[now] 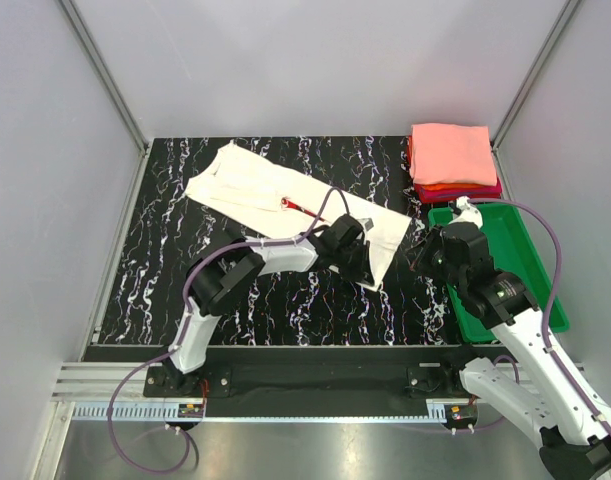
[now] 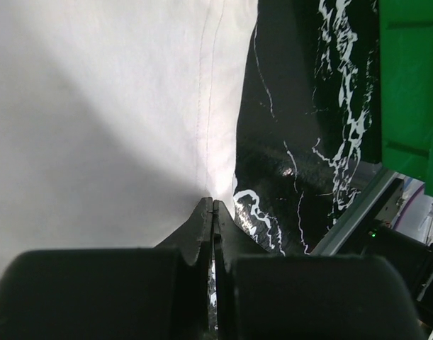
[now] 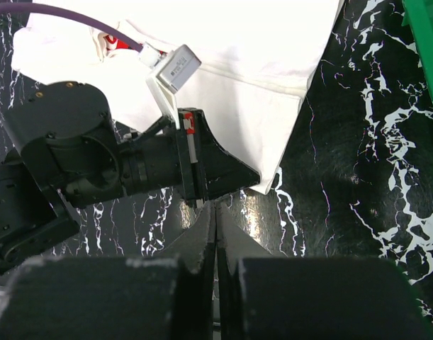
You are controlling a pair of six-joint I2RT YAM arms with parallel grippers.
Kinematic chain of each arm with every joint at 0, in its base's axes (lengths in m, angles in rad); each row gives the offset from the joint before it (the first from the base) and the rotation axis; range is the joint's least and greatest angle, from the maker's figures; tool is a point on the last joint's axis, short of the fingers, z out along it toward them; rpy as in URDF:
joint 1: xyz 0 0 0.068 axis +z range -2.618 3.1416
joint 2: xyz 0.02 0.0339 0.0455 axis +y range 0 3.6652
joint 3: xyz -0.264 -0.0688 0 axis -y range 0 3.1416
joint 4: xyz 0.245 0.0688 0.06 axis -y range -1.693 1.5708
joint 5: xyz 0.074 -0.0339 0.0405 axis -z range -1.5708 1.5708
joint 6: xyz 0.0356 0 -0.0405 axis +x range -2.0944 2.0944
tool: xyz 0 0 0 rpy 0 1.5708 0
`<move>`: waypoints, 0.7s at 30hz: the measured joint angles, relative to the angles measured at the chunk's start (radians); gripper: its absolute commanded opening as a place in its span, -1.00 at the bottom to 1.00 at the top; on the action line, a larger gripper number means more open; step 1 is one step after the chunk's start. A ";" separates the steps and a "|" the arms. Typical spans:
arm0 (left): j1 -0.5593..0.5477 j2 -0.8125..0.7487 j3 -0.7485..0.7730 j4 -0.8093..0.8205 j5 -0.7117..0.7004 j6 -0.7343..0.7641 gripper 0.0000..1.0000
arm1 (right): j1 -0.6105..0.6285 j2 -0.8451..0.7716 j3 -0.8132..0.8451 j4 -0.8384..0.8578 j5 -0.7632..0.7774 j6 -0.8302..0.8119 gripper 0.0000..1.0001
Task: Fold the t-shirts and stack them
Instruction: Fold the tshirt
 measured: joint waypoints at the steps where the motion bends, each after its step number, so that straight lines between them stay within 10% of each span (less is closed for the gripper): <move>1: -0.005 0.000 -0.007 0.001 -0.007 0.000 -1.00 | 0.000 0.000 0.000 0.000 0.000 0.000 -1.00; 21: -0.087 -0.182 -0.284 0.090 -0.122 -0.037 -1.00 | 0.000 0.025 0.000 0.001 0.002 -0.002 -0.99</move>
